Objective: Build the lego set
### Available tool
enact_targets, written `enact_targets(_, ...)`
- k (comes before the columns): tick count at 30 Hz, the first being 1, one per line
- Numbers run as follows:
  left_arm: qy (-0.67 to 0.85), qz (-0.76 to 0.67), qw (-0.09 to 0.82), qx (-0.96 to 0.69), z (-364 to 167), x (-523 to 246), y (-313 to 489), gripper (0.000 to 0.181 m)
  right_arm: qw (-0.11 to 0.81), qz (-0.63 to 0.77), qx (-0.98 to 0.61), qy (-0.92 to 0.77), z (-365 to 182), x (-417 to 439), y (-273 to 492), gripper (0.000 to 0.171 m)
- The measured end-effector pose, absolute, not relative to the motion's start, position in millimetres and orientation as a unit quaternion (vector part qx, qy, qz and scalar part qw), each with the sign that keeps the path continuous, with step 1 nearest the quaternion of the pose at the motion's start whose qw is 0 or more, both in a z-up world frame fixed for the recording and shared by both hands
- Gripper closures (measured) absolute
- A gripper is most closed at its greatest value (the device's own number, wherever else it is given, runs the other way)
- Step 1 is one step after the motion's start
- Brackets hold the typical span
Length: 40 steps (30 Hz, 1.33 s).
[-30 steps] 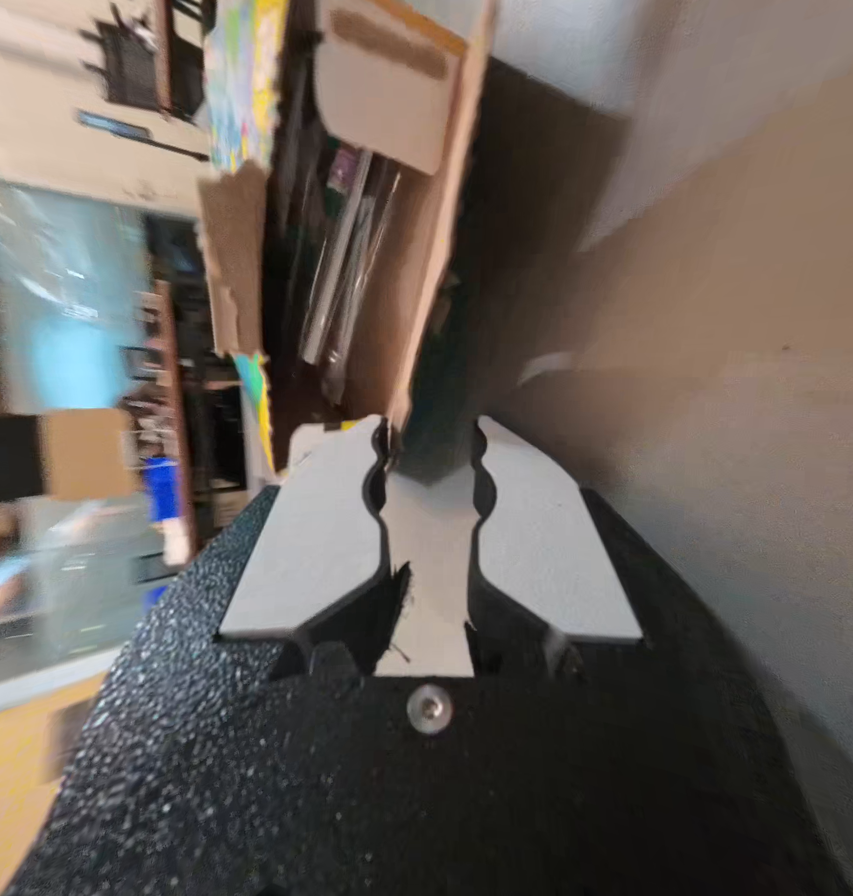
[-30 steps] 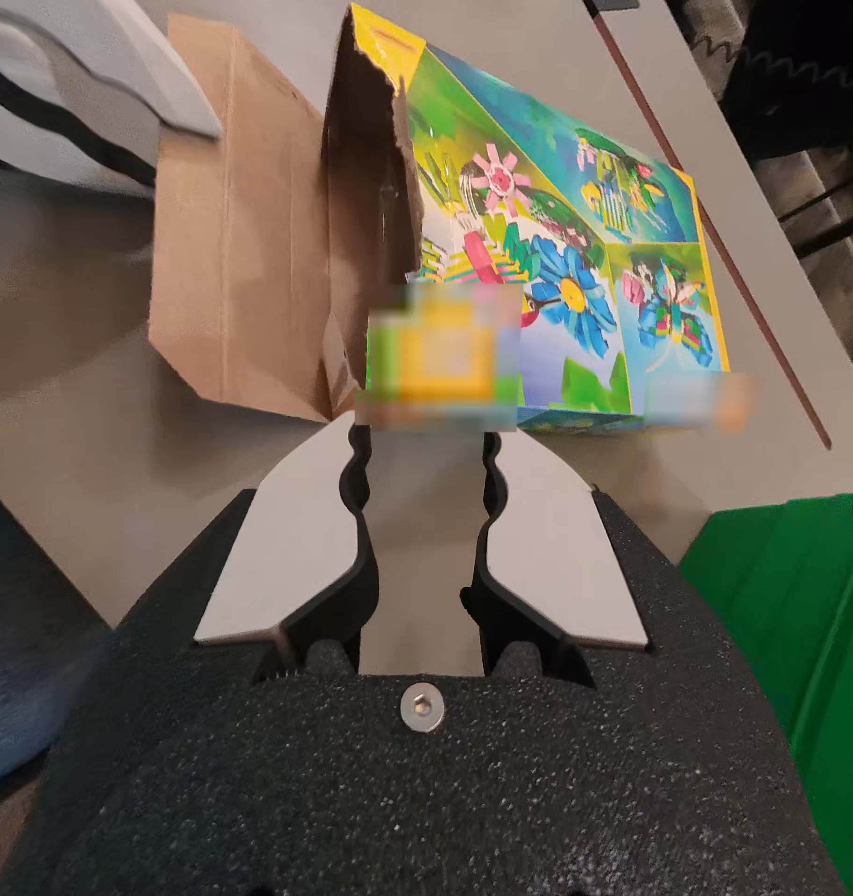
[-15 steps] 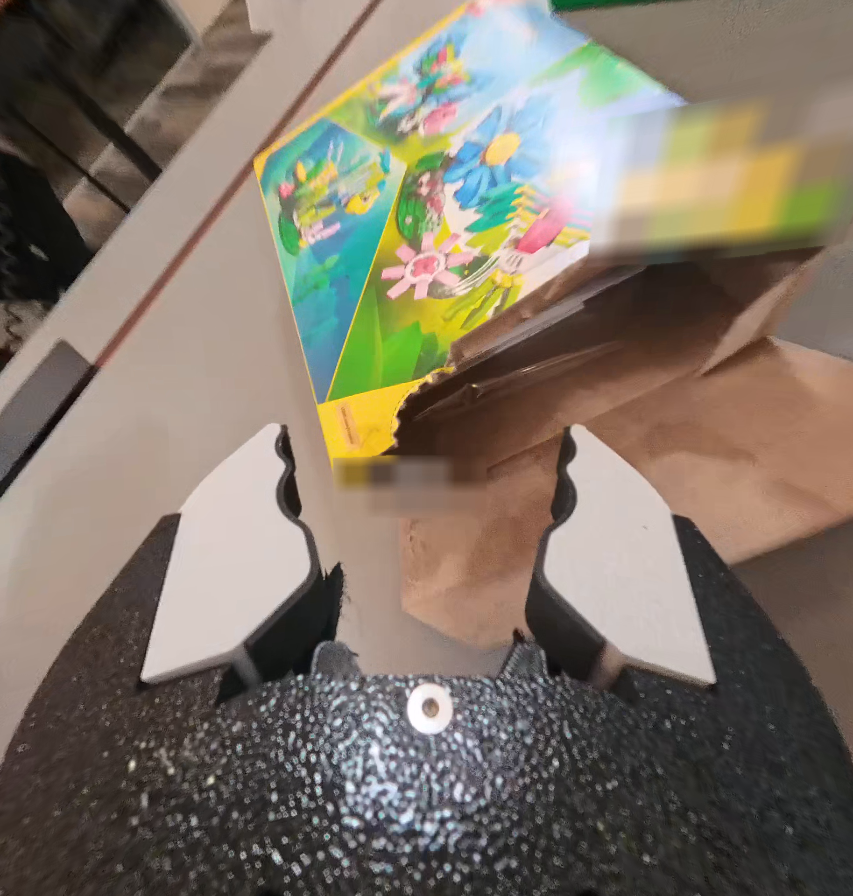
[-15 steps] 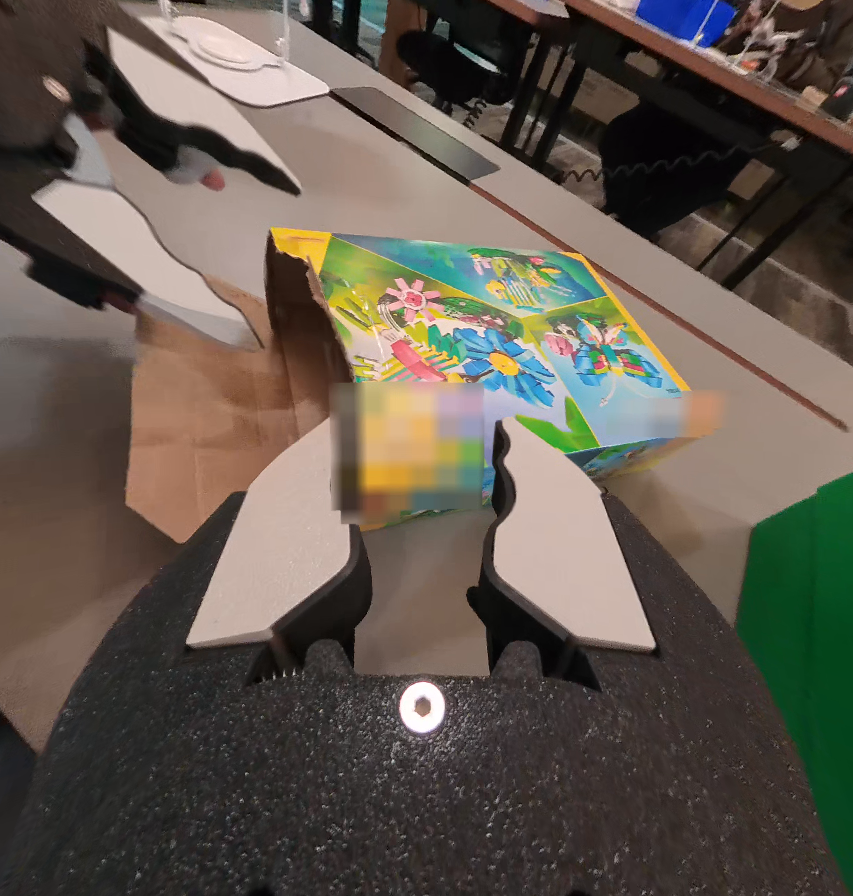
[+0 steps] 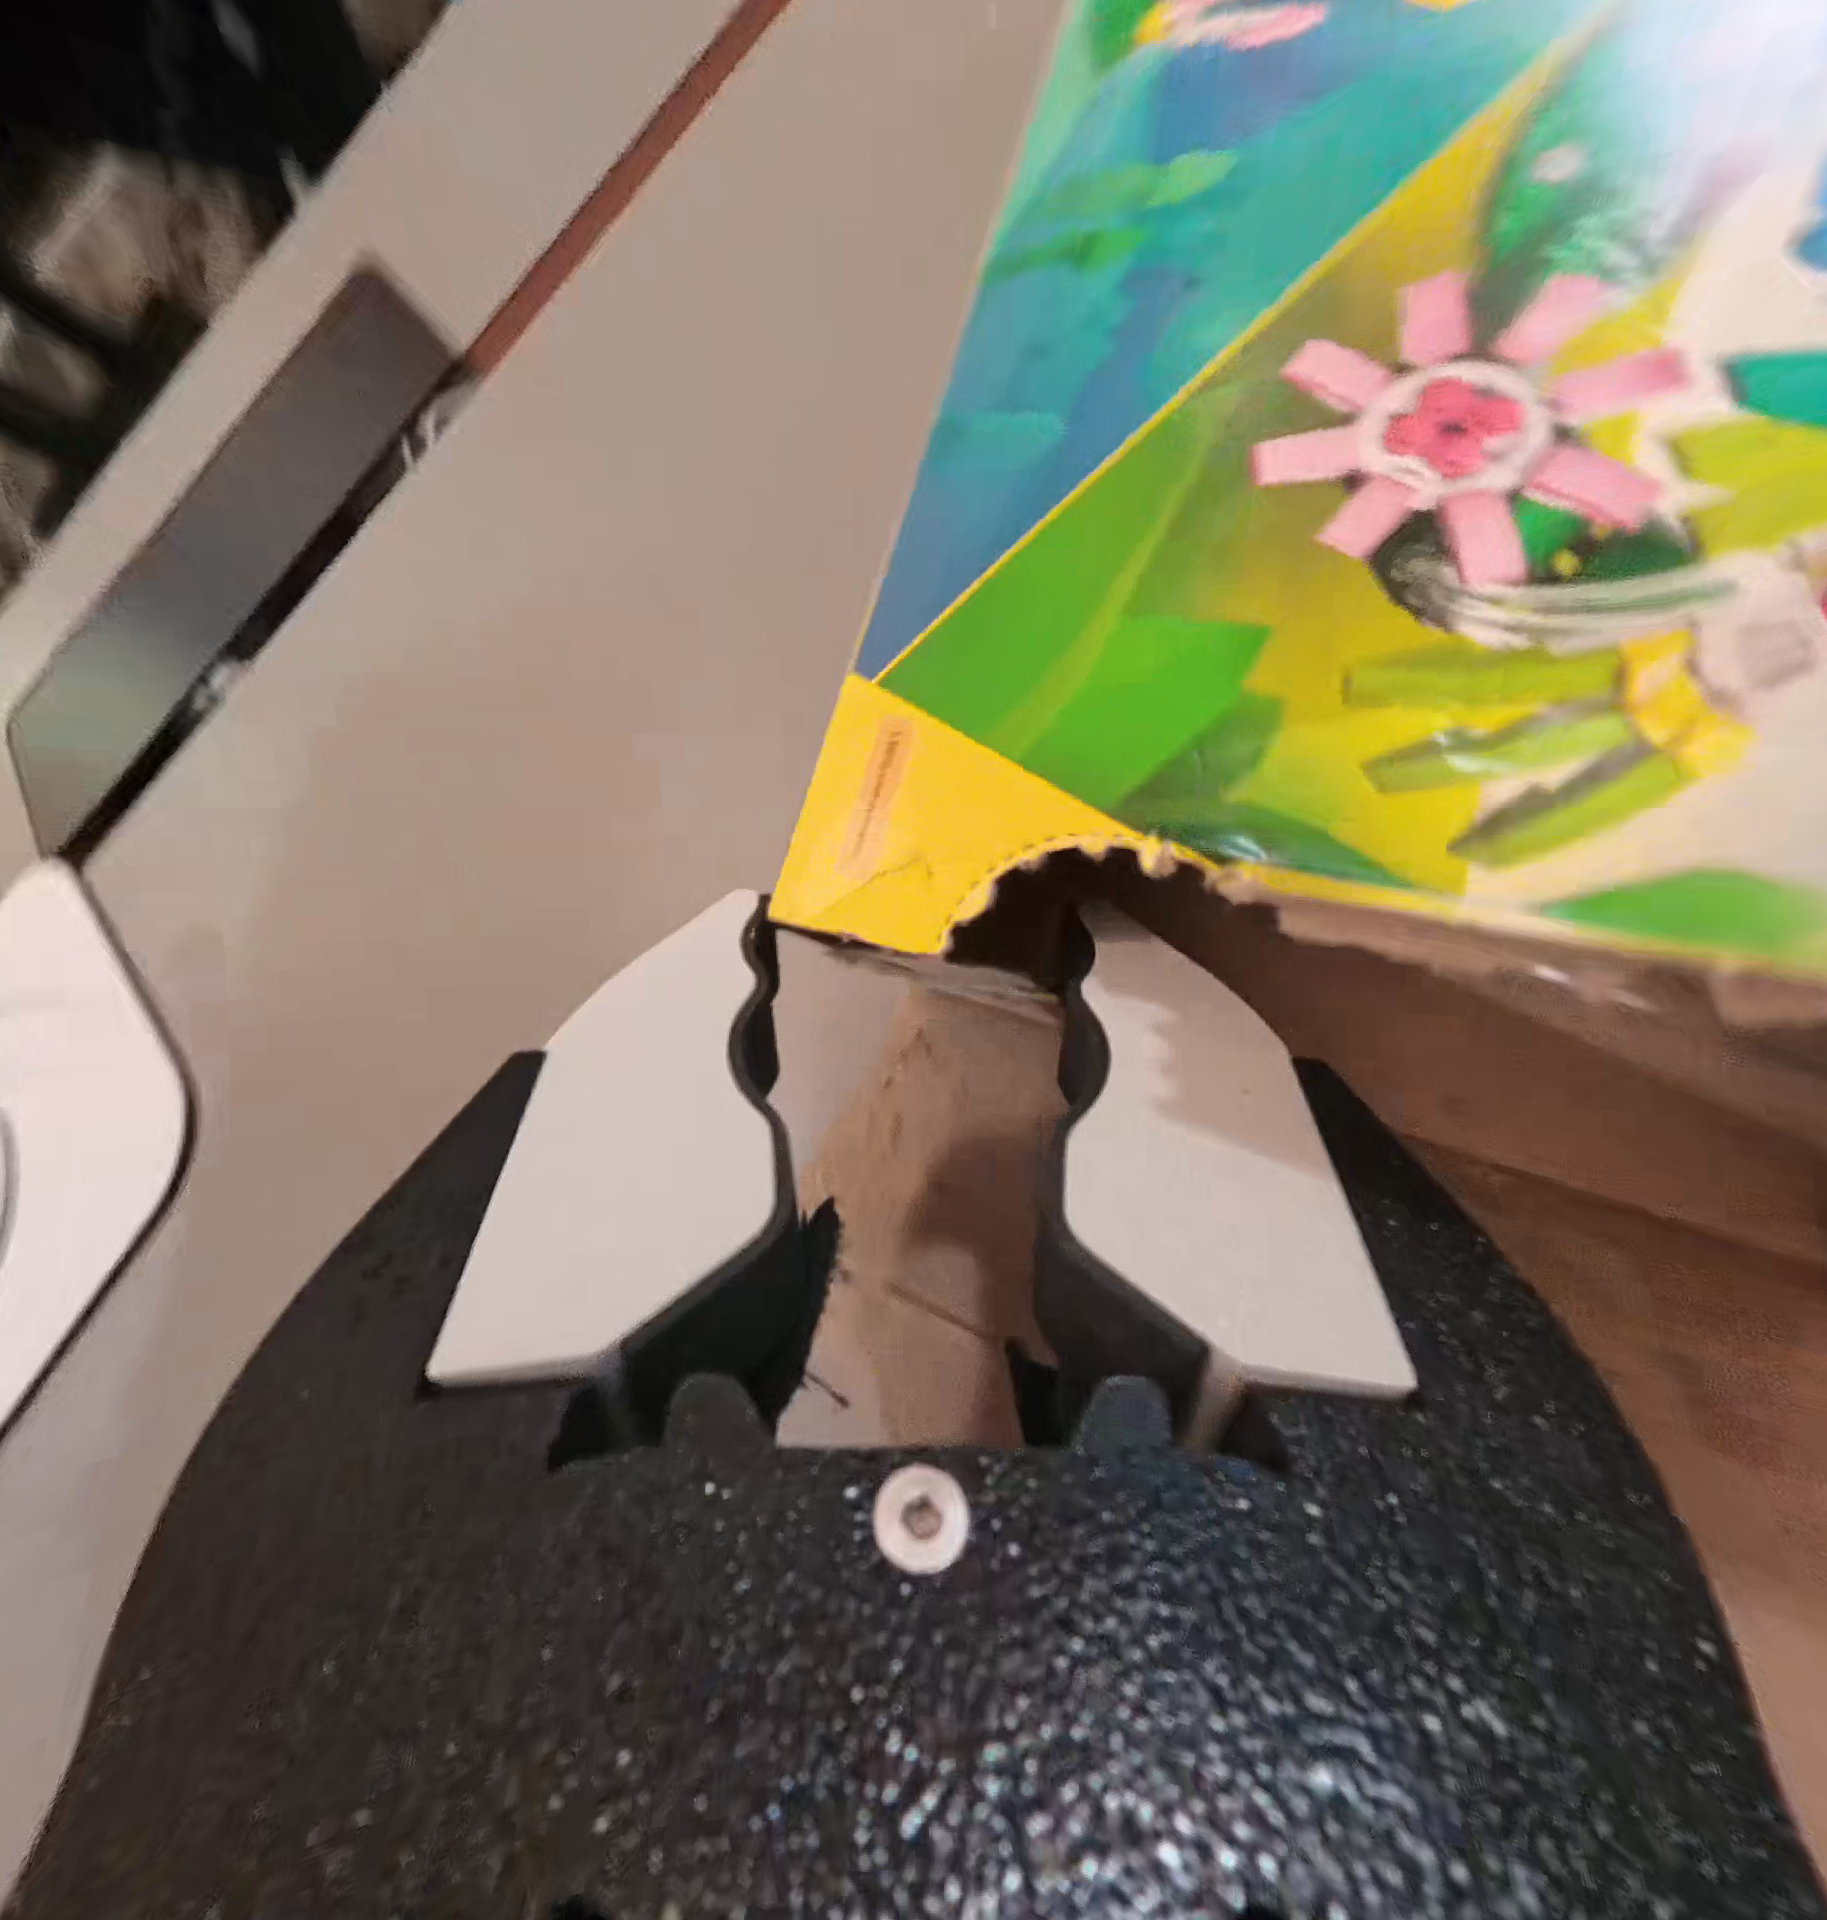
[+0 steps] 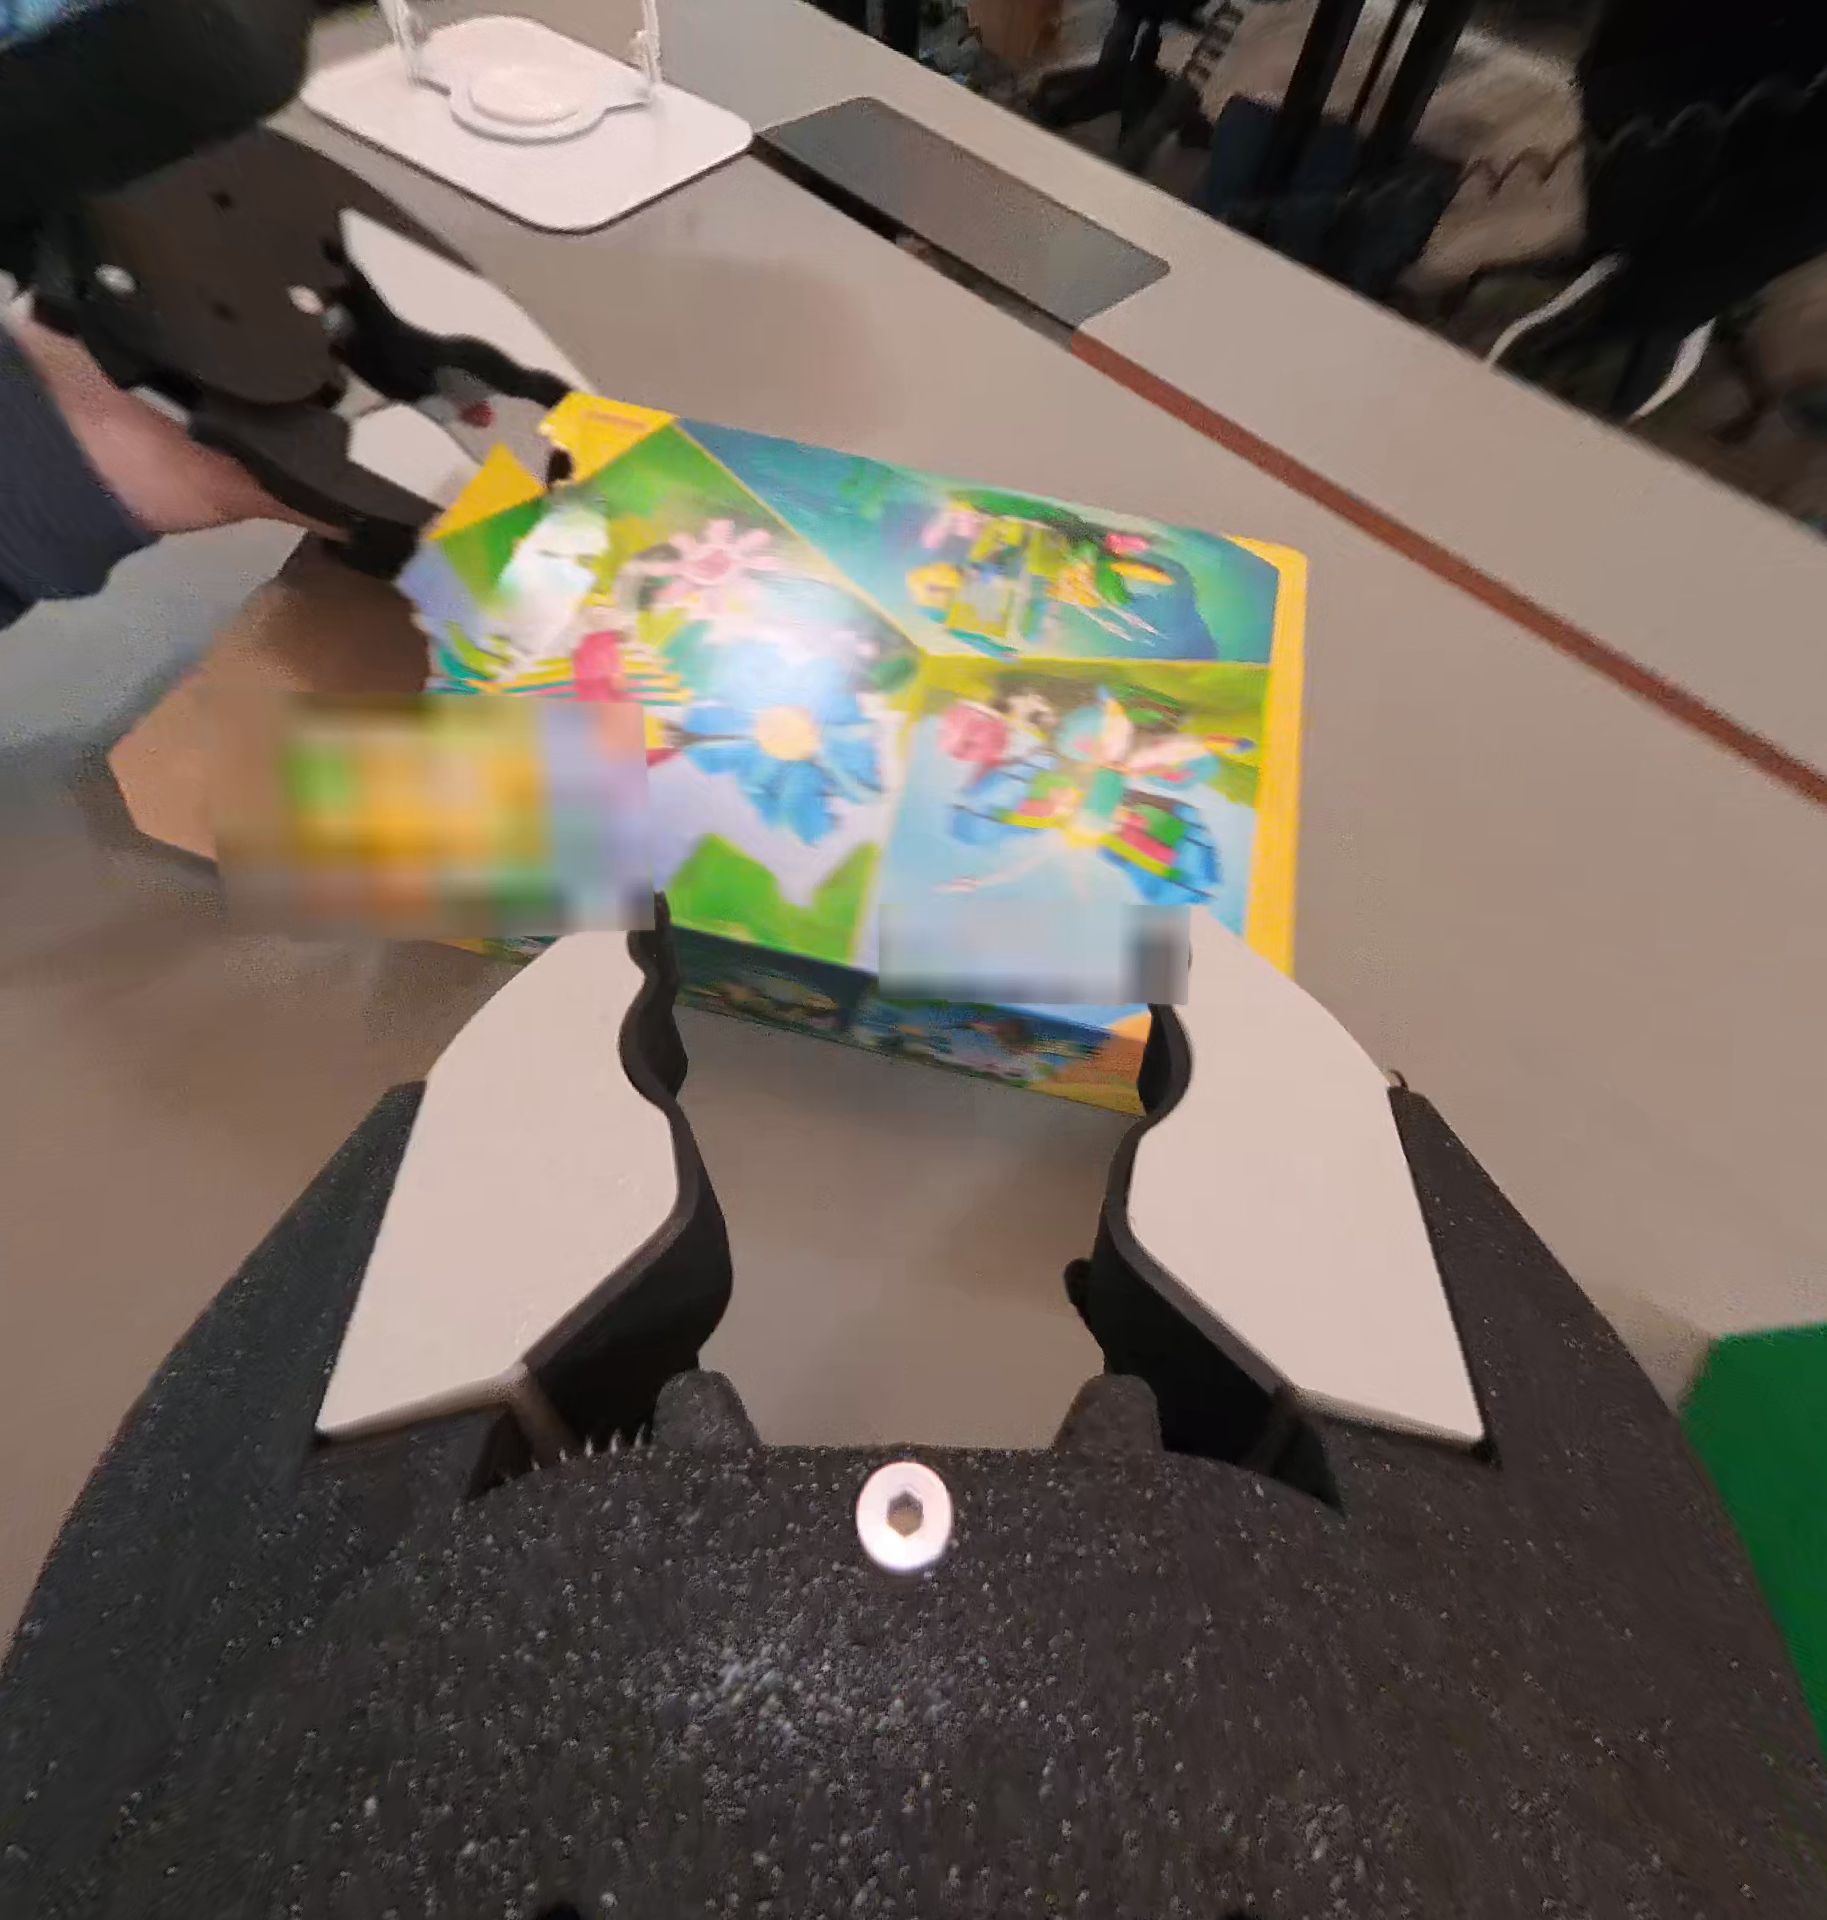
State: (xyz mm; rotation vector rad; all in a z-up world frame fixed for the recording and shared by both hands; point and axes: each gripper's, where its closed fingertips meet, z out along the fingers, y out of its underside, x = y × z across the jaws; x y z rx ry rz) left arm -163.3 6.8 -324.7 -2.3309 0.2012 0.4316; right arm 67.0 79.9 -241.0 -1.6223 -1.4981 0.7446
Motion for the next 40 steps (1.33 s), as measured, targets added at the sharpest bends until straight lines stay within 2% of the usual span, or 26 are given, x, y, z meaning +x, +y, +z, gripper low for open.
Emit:
enact_targets(1,0.053,0.157,0.364,-0.916,-321.6,-173.4,-0.3,0.137,0.374,0.310,-0.652,-0.582,-242.3,60.7,90.4,0.084)
enact_targets(4,-0.012,0.014,0.407,-0.913,-301.1,-165.4,-20.8,0.140,0.303,0.354,-0.695,-0.547,-255.2,43.6,122.6,0.083)
enact_targets(9,-0.089,-0.297,0.446,-0.840,-269.2,-122.0,-52.0,0.134,0.145,0.421,-0.754,-0.483,-291.2,20.9,154.7,0.080)
enact_targets(11,-0.093,-0.446,0.471,-0.755,-236.2,-98.6,-62.3,0.131,0.113,0.437,-0.761,-0.466,-302.1,14.7,161.4,0.080)
enact_targets(12,-0.113,-0.474,0.473,-0.734,-229.6,-96.2,-63.7,0.134,0.107,0.440,-0.763,-0.462,-306.5,12.5,164.1,0.080)
enact_targets(16,-0.077,-0.463,0.436,-0.767,-235.4,-61.5,-84.2,0.131,0.081,0.445,-0.755,-0.475,-320.3,8.5,159.5,0.081)
enact_targets(20,-0.080,-0.427,0.386,-0.814,-260.7,-44.1,-80.2,0.108,0.071,0.469,-0.740,-0.478,-320.2,3.6,149.2,0.084)
enact_targets(25,-0.097,-0.404,0.359,-0.836,-282.4,-43.5,-57.9,0.108,0.064,0.470,-0.731,-0.490,-320.3,9.5,129.8,0.085)
enact_targets(27,-0.103,-0.420,0.353,-0.830,-284.2,-41.8,-55.0,0.118,0.052,0.473,-0.721,-0.504,-320.4,13.9,115.2,0.085)
enact_targets(29,-0.113,-0.406,0.375,-0.826,-287.3,-53.2,-51.0,0.142,0.057,0.475,-0.721,-0.502,-320.1,15.6,111.1,0.085)
enact_targets(33,-0.084,-0.412,0.396,-0.817,-285.4,-53.8,-53.8,0.155,0.062,0.493,-0.721,-0.483,-319.2,16.5,111.5,0.086)
enact_targets(36,-0.017,-0.387,0.447,-0.806,-274.4,-52.9,-60.3,0.165,0.053,0.518,-0.712,-0.472,-314.4,17.5,109.7,0.090)
enact_targets(40,0.051,-0.394,0.514,-0.761,-259.2,-51.4,-71.8,0.172,0.017,0.591,-0.674,-0.443,-299.0,20.0,101.0,0.088)
